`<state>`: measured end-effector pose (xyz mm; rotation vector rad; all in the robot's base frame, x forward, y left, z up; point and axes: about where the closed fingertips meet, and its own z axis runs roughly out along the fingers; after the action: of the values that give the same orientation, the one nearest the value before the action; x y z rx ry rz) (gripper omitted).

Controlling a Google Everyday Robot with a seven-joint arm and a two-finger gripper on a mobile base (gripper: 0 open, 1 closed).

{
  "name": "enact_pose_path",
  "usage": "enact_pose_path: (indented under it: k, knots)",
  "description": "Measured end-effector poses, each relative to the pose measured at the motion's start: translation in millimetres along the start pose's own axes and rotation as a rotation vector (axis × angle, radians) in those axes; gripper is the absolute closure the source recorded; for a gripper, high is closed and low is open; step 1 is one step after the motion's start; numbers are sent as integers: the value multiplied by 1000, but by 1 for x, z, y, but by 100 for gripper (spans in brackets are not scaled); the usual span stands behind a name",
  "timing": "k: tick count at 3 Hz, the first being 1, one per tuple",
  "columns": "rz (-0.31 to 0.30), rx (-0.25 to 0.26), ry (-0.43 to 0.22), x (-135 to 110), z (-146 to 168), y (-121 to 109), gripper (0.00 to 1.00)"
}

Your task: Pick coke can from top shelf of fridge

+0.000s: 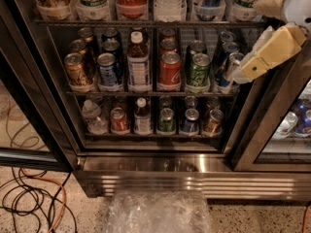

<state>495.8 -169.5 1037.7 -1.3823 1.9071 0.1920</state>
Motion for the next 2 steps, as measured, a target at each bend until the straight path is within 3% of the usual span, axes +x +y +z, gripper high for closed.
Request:
enact_pose_path:
  k: [1, 2]
  knots:
    - [73, 9, -62, 1, 4, 5, 0]
    - [221, 9, -221, -21, 21, 19, 0]
